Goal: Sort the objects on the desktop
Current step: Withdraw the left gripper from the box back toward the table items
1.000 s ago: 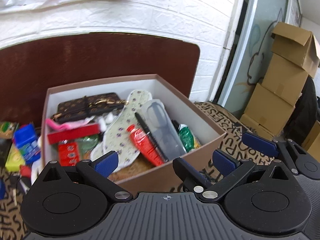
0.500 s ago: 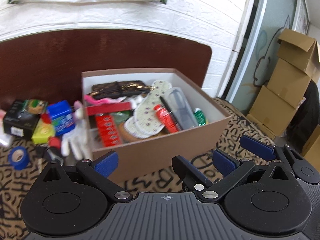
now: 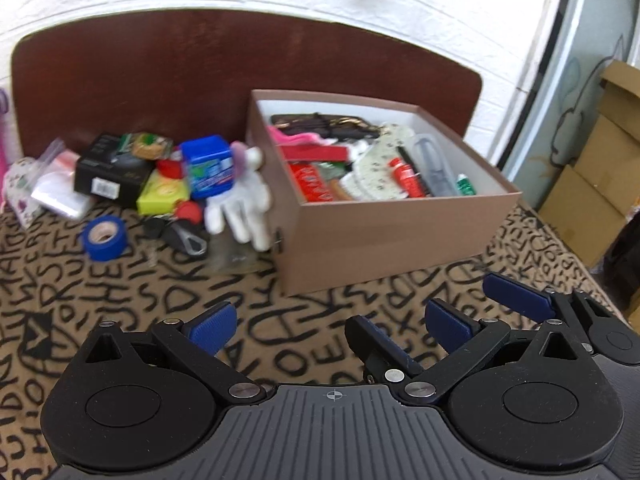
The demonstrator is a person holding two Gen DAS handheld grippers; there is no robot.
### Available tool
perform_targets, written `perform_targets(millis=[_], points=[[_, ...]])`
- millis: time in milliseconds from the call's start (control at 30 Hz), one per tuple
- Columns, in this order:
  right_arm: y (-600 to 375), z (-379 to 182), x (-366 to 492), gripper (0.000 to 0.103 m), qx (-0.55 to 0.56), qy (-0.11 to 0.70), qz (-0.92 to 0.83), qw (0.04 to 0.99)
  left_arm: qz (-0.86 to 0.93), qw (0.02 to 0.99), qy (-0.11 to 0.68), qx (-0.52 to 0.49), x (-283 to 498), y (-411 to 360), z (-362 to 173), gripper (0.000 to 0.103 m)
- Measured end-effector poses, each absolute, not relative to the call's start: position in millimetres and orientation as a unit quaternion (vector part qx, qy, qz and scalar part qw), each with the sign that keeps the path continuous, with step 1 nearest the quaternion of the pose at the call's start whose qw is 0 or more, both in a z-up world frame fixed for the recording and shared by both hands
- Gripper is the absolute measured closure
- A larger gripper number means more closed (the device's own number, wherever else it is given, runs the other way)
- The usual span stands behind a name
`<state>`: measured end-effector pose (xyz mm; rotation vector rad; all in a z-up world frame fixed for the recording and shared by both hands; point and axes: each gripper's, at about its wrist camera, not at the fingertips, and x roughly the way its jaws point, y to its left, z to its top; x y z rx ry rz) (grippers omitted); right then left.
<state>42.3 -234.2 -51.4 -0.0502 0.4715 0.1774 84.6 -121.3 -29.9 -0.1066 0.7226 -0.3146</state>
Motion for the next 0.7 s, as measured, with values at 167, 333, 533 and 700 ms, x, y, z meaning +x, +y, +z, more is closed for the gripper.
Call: perform_targets(millis=[167, 333, 533, 700], points=[[-216, -55, 40, 0.0, -0.039, 0.24, 0.098, 0.965, -0.136, 0.922, 0.357, -0.056, 81, -105, -34, 0.0], [-202, -57, 42, 0.0, -0.042, 0.248, 0.108, 0.962, -0.126, 0.922, 0.36, -0.063, 80, -91, -38, 0.0], [-181, -63, 50, 0.0, -0.033, 0.267, 0.134, 0.954, -0.08, 0.931, 0.353, -0.054, 76, -71, -44, 0.0], [-159, -72, 57, 0.0, -0.046, 0.267, 0.161, 0.949, -0.083, 0.922, 0.366, -0.097, 88, -33, -52, 0.0]])
